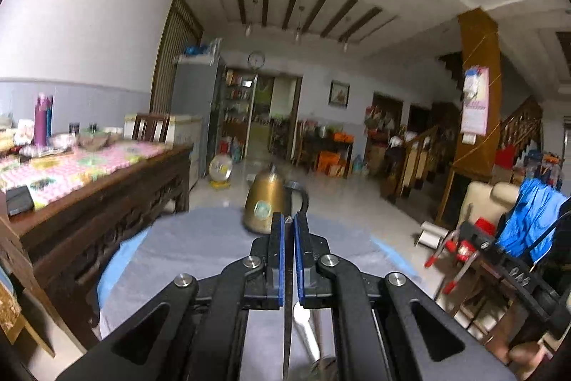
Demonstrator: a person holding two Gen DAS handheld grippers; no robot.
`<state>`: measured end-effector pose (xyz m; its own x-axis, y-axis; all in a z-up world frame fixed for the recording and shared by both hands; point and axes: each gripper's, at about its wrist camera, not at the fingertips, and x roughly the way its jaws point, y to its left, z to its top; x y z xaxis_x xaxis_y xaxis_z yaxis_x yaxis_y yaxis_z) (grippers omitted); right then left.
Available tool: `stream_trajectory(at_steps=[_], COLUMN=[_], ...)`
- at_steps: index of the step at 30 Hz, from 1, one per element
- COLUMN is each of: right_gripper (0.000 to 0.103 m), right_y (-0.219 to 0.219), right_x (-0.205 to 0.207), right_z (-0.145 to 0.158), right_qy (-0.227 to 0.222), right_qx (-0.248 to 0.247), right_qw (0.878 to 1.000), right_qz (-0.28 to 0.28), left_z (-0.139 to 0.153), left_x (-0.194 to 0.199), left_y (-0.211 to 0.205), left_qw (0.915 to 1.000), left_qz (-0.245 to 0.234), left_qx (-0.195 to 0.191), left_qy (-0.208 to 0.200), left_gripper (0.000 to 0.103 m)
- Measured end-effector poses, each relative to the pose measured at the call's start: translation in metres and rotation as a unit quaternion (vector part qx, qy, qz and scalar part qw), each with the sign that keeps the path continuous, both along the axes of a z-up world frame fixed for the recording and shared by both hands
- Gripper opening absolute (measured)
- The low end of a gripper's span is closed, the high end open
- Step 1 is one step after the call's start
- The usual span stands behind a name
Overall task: Organize utensils
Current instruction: 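Lift the held chopsticks with both tools over the metal holder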
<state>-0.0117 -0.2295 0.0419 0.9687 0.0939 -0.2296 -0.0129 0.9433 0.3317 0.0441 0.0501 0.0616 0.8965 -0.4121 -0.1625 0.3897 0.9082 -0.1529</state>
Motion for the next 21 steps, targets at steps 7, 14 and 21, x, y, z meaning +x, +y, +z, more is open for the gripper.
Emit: stream_trajectory(at_steps=[7, 14, 21], right_gripper=[0.007, 0.007, 0.007], right_y=[0.016, 0.045, 0.047], right_x=[-0.008, 0.014, 0.017], right_z=[0.028, -0.003, -0.032], right_qy=[-0.072, -0.029, 0.017], right_qx=[0.032, 0.024, 0.022], right_qw=[0.997, 0.999, 1.000], right_qz=[-0.023, -0.017, -0.004], left_z=[0.025, -0.015, -0.046], left_x=[-0.030, -0.011, 0.005], left_y=[0.000, -0.017, -0.020], left_qw=[0.9973, 0.9992, 0.9976], left_qz=[-0.019, -0.020, -0.020], left_qx=[-0.047, -0.034, -0.029], left_qy=[-0.054, -0.002, 0.060], left_gripper=[0.005, 0.006, 0.006])
